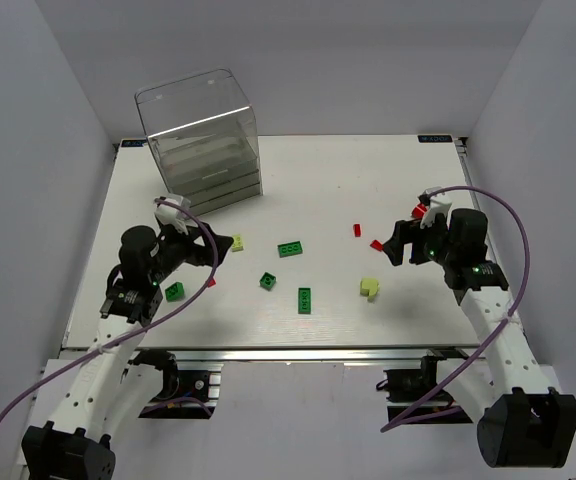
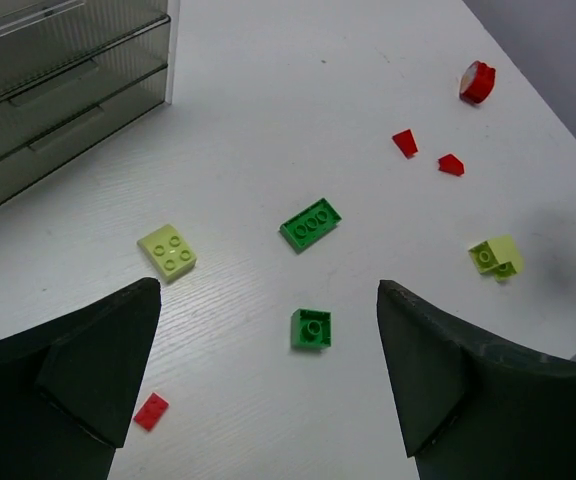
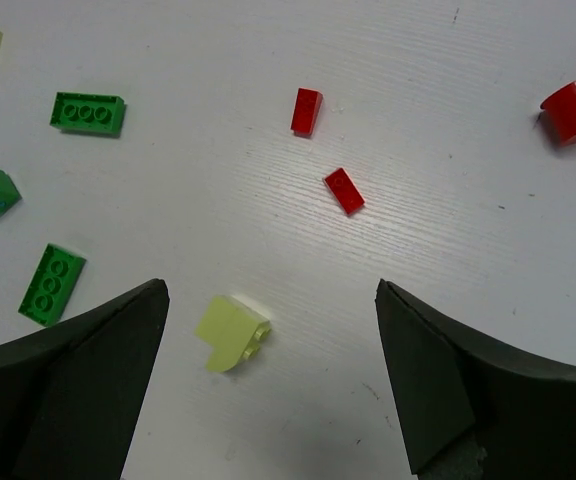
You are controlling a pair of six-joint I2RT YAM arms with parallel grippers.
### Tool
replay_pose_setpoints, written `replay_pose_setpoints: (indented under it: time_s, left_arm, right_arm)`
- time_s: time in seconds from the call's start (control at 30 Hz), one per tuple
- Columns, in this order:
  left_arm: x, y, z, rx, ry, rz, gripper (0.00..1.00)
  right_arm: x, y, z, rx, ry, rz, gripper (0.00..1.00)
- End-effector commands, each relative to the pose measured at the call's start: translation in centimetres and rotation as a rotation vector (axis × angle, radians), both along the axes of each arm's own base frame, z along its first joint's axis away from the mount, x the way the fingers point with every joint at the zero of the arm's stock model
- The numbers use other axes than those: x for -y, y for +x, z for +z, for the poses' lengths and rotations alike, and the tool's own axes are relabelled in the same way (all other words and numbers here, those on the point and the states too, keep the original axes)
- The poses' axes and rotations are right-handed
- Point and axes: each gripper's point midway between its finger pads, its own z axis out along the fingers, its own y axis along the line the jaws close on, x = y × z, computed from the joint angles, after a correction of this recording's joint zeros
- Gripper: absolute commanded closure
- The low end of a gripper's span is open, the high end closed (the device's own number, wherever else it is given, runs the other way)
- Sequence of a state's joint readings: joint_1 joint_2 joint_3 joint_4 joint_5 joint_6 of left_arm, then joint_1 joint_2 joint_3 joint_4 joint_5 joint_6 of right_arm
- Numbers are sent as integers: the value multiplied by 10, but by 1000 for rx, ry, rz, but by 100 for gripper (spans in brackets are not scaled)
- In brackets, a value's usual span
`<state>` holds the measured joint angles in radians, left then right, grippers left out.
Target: Sort the legos into containers by color
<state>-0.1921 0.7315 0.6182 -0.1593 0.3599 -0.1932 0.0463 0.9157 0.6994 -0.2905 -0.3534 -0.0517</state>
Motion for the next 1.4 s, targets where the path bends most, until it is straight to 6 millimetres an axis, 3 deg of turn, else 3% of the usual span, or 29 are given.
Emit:
replay_pose_setpoints:
  time_s: [0.0, 0.13, 0.23, 0.27, 0.3, 0.4, 0.43, 0.47, 0.53, 0.6, 0.63, 0.67, 0.7, 0.73, 0.77, 0.87, 0.93, 0.97, 1.03, 1.07, 1.37]
  left_arm:
    - [12, -1, 17, 20, -66, -52, 2]
    - [20, 2, 12, -30, -135, -51, 5]
    - [24, 8, 7, -85, -194, -37, 21]
    - [23, 12, 7, -94, -210, -17, 30]
    - [24, 17, 6, -144, -258, 10, 51]
    - [23, 34, -3, -242, -329, 93, 86]
    - [26, 37, -8, -270, -339, 108, 88]
    - [24, 43, -11, -291, -348, 139, 88]
    - [22, 56, -22, -331, -363, 231, 62]
    - [17, 67, -25, -332, -383, 300, 44]
    - [12, 71, -34, -340, -377, 360, 34]
    - [13, 80, -21, -276, -418, 368, 32]
    - [11, 83, -19, -261, -462, 389, 31]
    - [-2, 87, -28, -233, -471, 472, 27]
    - [0, 93, -14, -160, -523, 462, 25]
    - [-16, 110, -16, -109, -572, 573, 22]
    - [-25, 122, -10, -67, -613, 635, 22]
    - [-27, 128, -20, -78, -612, 665, 22]
    - [-36, 138, -15, -60, -689, 706, 23]
    - [-36, 143, -23, -70, -694, 717, 24]
    - [-21, 189, -15, -72, -787, 671, 38]
  right_arm:
    - [-7, -1, 22, 83, 11, 57, 11]
    - [-18, -18, 15, 145, -41, 204, 11]
    - [-25, -29, 8, 200, -87, 312, 11]
    - [-27, -32, 7, 215, -94, 344, 11]
    - [-34, -39, 6, 230, -75, 404, 11]
    - [-45, -51, 1, 236, -51, 494, 11]
    - [-45, -50, 7, 263, -67, 513, 11]
    - [-44, -49, 9, 256, -70, 501, 11]
    - [-44, -42, 19, 264, -38, 445, 11]
    - [-41, -39, 21, 256, -28, 408, 28]
    - [-39, -35, 24, 263, -24, 381, 45]
    - [-37, -33, 23, 250, -19, 350, 72]
    - [-36, -32, 24, 254, -19, 340, 74]
    - [-36, -32, 25, 259, -17, 335, 74]
    - [-36, -31, 27, 264, -10, 327, 71]
    - [-37, -32, 31, 281, -5, 330, 61]
    - [-37, -33, 32, 290, -9, 334, 60]
    - [-38, -34, 32, 296, -10, 342, 61]
    - [-38, -36, 33, 303, -12, 350, 60]
    - [-38, -36, 33, 304, -13, 351, 60]
    - [-42, -40, 31, 318, -21, 395, 58]
